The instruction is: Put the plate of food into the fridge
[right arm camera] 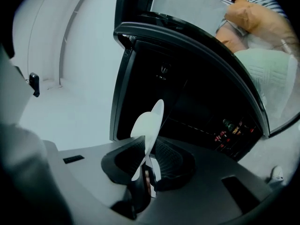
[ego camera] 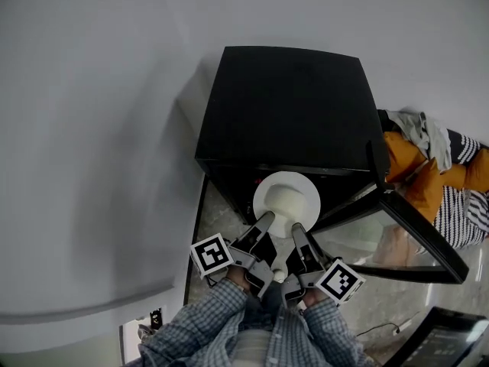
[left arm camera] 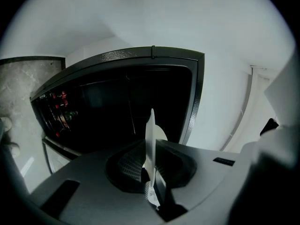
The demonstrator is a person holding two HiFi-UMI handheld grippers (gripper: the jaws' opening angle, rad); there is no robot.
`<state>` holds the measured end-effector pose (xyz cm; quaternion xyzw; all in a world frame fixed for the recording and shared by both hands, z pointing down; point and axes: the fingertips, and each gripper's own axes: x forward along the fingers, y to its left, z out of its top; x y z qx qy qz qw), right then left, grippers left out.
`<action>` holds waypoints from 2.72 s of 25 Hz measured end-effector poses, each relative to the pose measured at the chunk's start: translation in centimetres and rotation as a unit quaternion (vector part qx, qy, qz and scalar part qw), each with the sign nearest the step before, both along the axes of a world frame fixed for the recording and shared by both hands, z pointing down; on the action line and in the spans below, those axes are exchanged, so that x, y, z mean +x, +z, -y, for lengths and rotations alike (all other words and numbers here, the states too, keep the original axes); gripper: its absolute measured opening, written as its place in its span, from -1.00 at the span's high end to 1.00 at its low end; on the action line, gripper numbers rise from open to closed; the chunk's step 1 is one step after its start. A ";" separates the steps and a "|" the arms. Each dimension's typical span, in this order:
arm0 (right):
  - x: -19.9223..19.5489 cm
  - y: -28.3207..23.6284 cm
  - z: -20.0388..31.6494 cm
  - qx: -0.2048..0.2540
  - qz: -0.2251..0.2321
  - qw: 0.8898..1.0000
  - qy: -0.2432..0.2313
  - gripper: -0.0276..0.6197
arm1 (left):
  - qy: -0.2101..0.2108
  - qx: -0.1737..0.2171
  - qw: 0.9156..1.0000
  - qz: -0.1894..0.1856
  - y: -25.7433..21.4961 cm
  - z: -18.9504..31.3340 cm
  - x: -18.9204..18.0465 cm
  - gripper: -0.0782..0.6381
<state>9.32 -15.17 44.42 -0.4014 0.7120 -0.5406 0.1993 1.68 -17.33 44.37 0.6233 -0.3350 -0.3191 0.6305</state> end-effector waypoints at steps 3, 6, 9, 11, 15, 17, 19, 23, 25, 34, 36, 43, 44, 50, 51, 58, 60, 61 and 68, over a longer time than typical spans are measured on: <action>-0.1 0.0 1.3 0.000 -0.003 1.000 0.008 0.69 | -0.002 -0.004 1.000 -0.005 0.2 1.3 -0.1 0.66; -0.4 0.1 2.3 0.002 0.011 1.000 0.015 0.69 | -0.007 -0.007 1.000 -0.006 0.4 2.3 -0.3 0.66; -0.5 0.5 3.0 -0.003 0.017 1.000 0.024 0.69 | -0.009 -0.008 1.000 -0.004 0.8 3.1 -0.4 0.66; -0.7 1.0 3.4 -0.010 0.014 1.000 0.025 0.69 | -0.009 -0.011 1.000 -0.003 1.3 3.7 -0.5 0.66; -2.2 2.0 4.0 -0.018 0.005 1.000 0.009 0.69 | -0.014 -0.021 1.000 0.001 2.5 5.1 -0.7 0.66; -2.8 2.2 4.1 -0.014 -0.005 1.000 0.005 0.69 | -0.014 -0.027 1.000 0.007 3.1 5.6 -0.6 0.66; -2.8 2.4 4.2 -0.015 -0.012 1.000 0.012 0.69 | -0.010 -0.031 0.999 0.017 3.5 5.8 -0.6 0.66; -2.5 2.9 4.7 -0.032 -0.009 0.999 0.024 0.69 | -0.009 -0.042 0.999 0.007 4.1 6.0 -0.5 0.66; -2.5 3.0 4.9 -0.033 -0.012 0.999 0.027 0.70 | -0.010 -0.043 0.999 -0.011 4.1 6.2 -0.4 0.66; -2.0 2.9 6.1 -0.035 0.020 0.998 0.043 0.75 | 0.010 0.000 1.000 -0.011 3.1 7.2 0.1 0.66; -2.0 3.1 6.4 -0.036 0.019 0.998 0.041 0.75 | 0.016 0.003 1.000 0.002 3.3 7.4 0.0 0.66; -2.0 3.2 7.6 -0.035 0.022 0.998 0.039 0.76 | 0.048 0.021 0.999 -0.009 3.0 7.9 0.0 0.64; -2.0 3.2 7.8 -0.033 0.021 0.999 0.038 0.76 | 0.053 0.023 0.998 -0.009 3.0 7.9 0.0 0.63; -2.4 3.5 8.4 -0.040 0.019 0.998 0.043 0.78 | 0.078 0.026 0.997 -0.014 3.1 7.0 -0.7 0.62; -2.5 3.5 8.5 -0.041 0.020 0.998 0.045 0.78 | 0.078 0.025 0.996 -0.017 3.1 6.8 -0.9 0.62; -2.8 3.6 9.7 -0.055 0.014 0.997 0.055 0.78 | 0.092 0.020 0.995 -0.013 2.8 4.5 -1.9 0.62; -2.9 3.5 10.3 -0.053 0.014 0.997 0.055 0.78 | 0.087 0.017 0.996 -0.013 3.1 3.9 -2.4 0.62; -3.1 3.4 10.7 -0.049 0.016 0.997 0.054 0.78 | 0.086 0.016 0.996 -0.012 3.1 3.7 -2.6 0.62; -3.8 3.0 12.9 -0.034 0.006 0.998 0.044 0.78 | 0.082 0.023 0.996 -0.012 2.8 2.9 -4.1 0.62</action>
